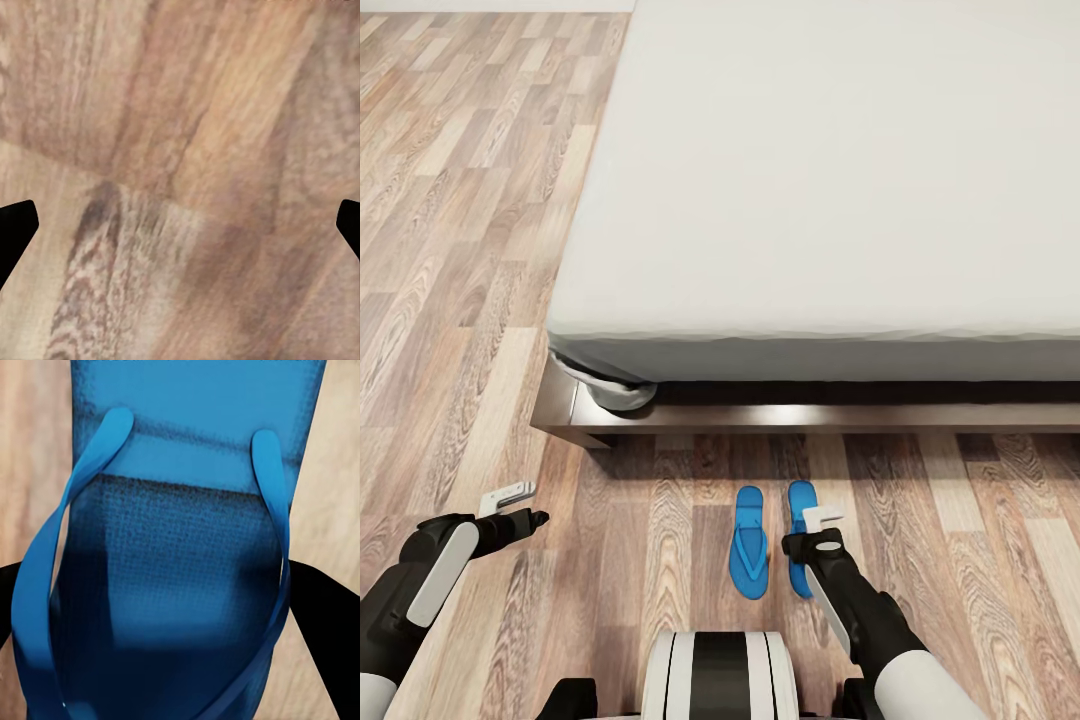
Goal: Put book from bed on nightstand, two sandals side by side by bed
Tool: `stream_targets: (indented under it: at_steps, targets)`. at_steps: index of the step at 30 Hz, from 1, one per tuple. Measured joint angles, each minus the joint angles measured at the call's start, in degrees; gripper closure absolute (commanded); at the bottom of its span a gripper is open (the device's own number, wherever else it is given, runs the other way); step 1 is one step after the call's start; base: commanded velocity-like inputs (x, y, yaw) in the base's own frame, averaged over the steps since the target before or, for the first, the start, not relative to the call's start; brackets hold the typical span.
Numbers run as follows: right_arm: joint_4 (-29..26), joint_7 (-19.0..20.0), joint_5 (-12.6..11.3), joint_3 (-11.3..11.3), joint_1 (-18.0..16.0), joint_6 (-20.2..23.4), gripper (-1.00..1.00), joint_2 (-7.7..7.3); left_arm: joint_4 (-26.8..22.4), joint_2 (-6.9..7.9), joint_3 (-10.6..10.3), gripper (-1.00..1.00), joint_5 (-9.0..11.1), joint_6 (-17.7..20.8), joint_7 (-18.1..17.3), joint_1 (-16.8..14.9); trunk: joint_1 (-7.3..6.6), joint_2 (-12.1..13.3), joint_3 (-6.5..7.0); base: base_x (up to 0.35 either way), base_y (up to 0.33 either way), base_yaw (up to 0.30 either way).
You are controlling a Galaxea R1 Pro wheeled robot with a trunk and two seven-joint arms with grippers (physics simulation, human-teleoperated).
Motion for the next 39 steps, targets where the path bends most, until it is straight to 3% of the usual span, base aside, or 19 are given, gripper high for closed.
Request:
stream_targets:
  at_steps: [20, 25, 39]
  targets:
    - [0.1, 0.01, -0.08, -0.01, -0.01, 0.34, 1.0, 0.0, 0.0, 0.0, 0.03, -1.0, 0.08, 0.0, 0.07, -0.01, 0.0, 0.0, 0.0, 0.0, 0.037, 0.0]
    - [0.11, 0.01, -0.12, -0.01, 0.0, 0.25, 1.0, 0.0, 0.0, 0.0, 0.0, -1.0, 0.07, 0.0, 0.07, 0.01, 0.13, -0.06, -1.1, 0.0, 0.0, 0.0]
    - [-0.05, 0.0, -0.08, -0.06, 0.0, -0.02, 1.0, 0.0, 0.0, 0.0, -0.02, -1.0, 0.07, -0.05, 0.07, 0.01, 0.13, -0.07, -1.11, 0.0, 0.0, 0.0]
